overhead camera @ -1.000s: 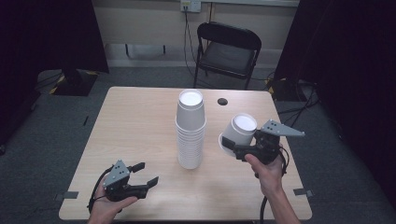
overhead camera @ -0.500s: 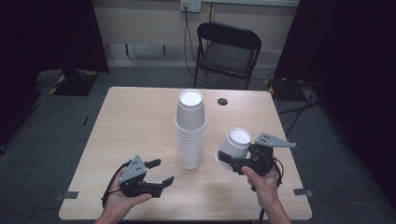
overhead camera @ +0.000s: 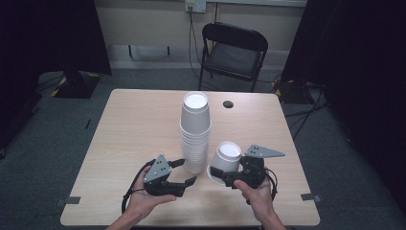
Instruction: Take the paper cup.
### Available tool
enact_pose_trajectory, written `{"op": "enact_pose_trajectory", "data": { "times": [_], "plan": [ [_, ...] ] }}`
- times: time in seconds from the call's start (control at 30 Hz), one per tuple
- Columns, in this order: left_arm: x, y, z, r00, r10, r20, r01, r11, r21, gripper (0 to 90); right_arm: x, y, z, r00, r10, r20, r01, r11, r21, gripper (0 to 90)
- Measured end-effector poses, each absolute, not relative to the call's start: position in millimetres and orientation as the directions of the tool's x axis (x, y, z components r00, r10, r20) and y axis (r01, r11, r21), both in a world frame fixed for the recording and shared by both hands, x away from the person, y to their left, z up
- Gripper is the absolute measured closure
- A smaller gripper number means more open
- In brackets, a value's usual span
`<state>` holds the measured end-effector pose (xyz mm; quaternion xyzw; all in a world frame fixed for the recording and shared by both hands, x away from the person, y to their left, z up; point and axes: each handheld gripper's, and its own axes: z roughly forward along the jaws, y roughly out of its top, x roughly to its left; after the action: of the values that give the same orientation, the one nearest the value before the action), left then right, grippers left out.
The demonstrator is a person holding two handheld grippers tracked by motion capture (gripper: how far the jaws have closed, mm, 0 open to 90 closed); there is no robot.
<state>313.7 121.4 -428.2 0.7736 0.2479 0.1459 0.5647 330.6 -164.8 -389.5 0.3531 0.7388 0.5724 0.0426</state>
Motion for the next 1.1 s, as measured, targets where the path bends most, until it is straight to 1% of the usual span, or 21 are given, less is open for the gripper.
{"op": "enact_pose_trajectory", "data": {
  "times": [0.07,0.13,0.17,0.2,0.23,0.27,0.3,0.33,0.37,0.43,0.53,0.6,0.67,0.7,0.73,0.83,0.97,1.0,1.1],
  "plan": [
    [312,119,-430,0.836,0.547,-0.034,0.203,-0.252,0.946,29.1,330,-160,-391,-0.752,0.557,0.353,0.482,0.098,0.871,14.5],
    [311,119,-431,0.84,0.542,-0.036,0.201,-0.248,0.948,29.6,329,-158,-392,-0.752,0.55,0.363,0.488,0.095,0.868,14.5],
    [309,119,-433,0.836,0.548,-0.022,0.185,-0.245,0.952,32.6,328,-153,-393,-0.754,0.535,0.381,0.498,0.088,0.863,14.5],
    [308,118,-434,0.835,0.55,-0.009,0.173,-0.246,0.954,33.6,328,-152,-393,-0.755,0.528,0.389,0.501,0.082,0.861,14.5],
    [308,118,-434,0.835,0.55,-0.009,0.173,-0.246,0.954,34.2,328,-152,-393,-0.755,0.528,0.389,0.501,0.082,0.861,14.5],
    [305,118,-436,0.832,0.555,0.007,0.156,-0.247,0.956,34.9,328,-149,-393,-0.751,0.513,0.415,0.515,0.063,0.855,14.5],
    [305,118,-436,0.832,0.555,0.007,0.156,-0.247,0.956,35.6,328,-149,-393,-0.751,0.513,0.415,0.515,0.063,0.855,14.5],
    [304,116,-437,0.833,0.553,0.019,0.142,-0.247,0.959,35.8,328,-147,-394,-0.748,0.492,0.446,0.533,0.045,0.845,14.6],
    [304,116,-437,0.833,0.553,0.019,0.142,-0.247,0.959,37.2,328,-147,-394,-0.748,0.492,0.446,0.533,0.045,0.845,14.6],
    [302,114,-438,0.834,0.55,0.043,0.114,-0.249,0.962,38.1,327,-144,-396,-0.741,0.48,0.469,0.551,0.036,0.834,14.6],
    [299,110,-438,0.836,0.543,0.082,0.069,-0.252,0.965,42.1,327,-141,-397,-0.732,0.482,0.481,0.565,0.037,0.824,14.6],
    [299,108,-439,0.845,0.524,0.108,0.034,-0.254,0.967,48.0,327,-139,-398,-0.726,0.484,0.488,0.578,0.045,0.815,14.6],
    [299,106,-440,0.844,0.522,0.12,0.024,-0.26,0.965,51.4,326,-138,-398,-0.723,0.486,0.491,0.583,0.049,0.811,14.6],
    [298,105,-440,0.845,0.516,0.139,0.009,-0.274,0.962,51.4,326,-137,-398,-0.724,0.485,0.49,0.583,0.051,0.811,14.7],
    [298,104,-442,0.844,0.514,0.153,-0.006,-0.276,0.961,53.5,326,-135,-398,-0.721,0.48,0.5,0.589,0.046,0.807,14.7],
    [297,102,-442,0.845,0.511,0.158,-0.01,-0.281,0.96,54.9,326,-133,-399,-0.708,0.477,0.521,0.609,0.039,0.792,14.7],
    [298,102,-444,0.842,0.523,0.134,0.006,-0.258,0.966,56.0,326,-130,-401,-0.705,0.464,0.537,0.623,0.042,0.781,14.7],
    [298,103,-443,0.842,0.524,0.128,0.001,-0.239,0.971,59.1,324,-128,-402,-0.699,0.462,0.545,0.632,0.043,0.773,14.7],
    [298,103,-444,0.843,0.525,0.119,0.005,-0.228,0.974,61.8,324,-125,-404,-0.693,0.461,0.554,0.64,0.042,0.767,14.7]
  ]
}}
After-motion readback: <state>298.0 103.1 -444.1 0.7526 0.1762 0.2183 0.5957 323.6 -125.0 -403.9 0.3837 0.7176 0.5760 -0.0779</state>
